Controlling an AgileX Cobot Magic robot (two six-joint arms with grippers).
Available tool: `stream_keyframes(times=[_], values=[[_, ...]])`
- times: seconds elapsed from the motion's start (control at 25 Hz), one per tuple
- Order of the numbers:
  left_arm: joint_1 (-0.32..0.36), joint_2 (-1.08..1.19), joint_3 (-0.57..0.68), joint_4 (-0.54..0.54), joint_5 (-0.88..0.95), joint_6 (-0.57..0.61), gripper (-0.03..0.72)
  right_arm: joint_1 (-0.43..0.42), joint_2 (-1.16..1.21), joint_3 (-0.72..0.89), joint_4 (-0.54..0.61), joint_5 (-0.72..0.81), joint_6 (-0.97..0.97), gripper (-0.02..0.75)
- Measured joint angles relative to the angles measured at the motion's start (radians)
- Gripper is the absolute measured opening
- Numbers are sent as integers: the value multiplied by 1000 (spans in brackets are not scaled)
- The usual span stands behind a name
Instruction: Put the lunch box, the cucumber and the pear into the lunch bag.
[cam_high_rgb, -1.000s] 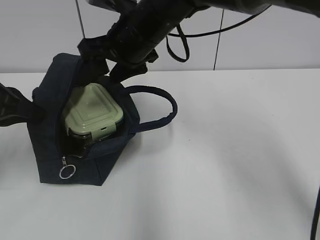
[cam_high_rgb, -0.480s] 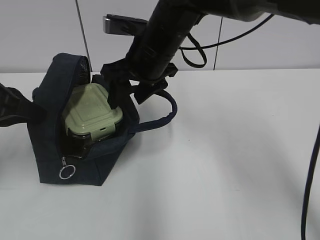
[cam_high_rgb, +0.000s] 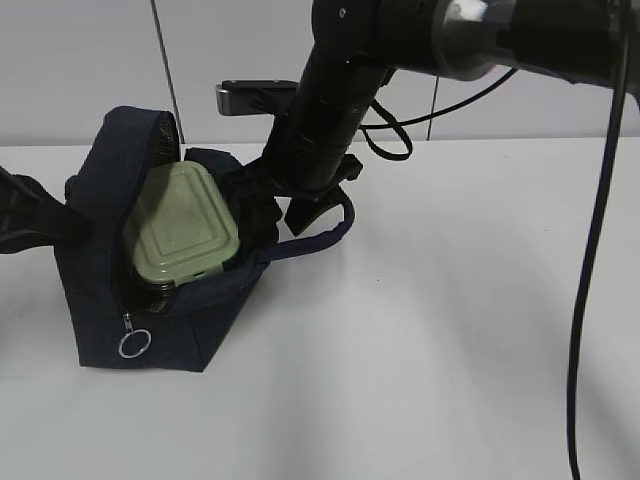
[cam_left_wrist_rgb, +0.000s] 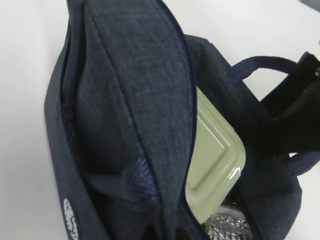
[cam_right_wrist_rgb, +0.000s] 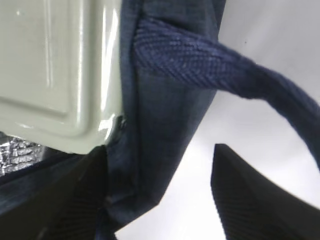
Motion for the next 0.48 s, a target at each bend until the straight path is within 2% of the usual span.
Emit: stream_keyframes(times=[0.24,0.32,0.36,0.4,0.44,0.48], values=[[0,0,0,0,-1,0,1,-2,23,0,2,-12,0,414],[0,0,0,0,-1,0,1,-2,38,-2,45,-17,-20,351],[0,0,0,0,-1,0,1,-2,48,-2,60,-17,-33,351],[0,0,0,0,-1,0,1,-2,54,-2,67,-17,-43,225],[0,0,0,0,-1,0,1,-2,56,-2,74,-20,-50,138],[0,0,0,0,-1,0,1,-2,57,-2,76,-20,-52,92]])
